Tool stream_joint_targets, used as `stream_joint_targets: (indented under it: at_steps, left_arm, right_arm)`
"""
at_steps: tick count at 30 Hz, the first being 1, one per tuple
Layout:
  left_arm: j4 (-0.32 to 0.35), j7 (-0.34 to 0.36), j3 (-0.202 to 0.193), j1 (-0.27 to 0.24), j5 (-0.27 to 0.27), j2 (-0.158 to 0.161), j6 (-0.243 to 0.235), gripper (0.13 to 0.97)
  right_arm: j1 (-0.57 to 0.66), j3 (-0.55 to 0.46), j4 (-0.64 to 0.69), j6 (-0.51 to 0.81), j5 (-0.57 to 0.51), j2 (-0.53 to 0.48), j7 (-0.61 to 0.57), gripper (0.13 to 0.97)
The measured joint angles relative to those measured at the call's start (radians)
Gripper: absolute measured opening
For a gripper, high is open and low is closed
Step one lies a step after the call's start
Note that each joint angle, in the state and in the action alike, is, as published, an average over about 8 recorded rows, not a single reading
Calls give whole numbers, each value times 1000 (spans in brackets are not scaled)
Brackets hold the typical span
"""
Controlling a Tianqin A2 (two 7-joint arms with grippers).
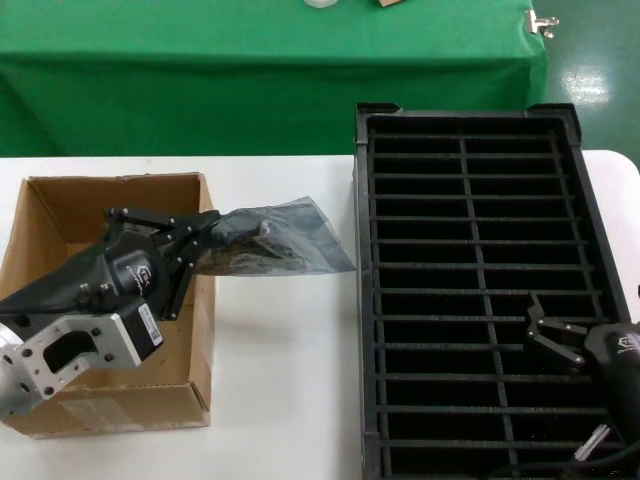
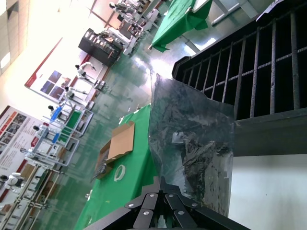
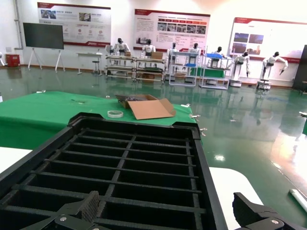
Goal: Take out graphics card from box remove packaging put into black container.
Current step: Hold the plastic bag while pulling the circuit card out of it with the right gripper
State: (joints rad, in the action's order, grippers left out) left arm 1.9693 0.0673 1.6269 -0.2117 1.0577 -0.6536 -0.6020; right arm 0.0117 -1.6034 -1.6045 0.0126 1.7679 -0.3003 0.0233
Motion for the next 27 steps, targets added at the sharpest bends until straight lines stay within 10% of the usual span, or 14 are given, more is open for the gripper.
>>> stream_joint_targets:
  at_steps: [27]
  left_arm:
    - [0,0,0,0,0,0,0,139]
  right_arm:
    - [109,-128,-78,377,63,-81,-47,906]
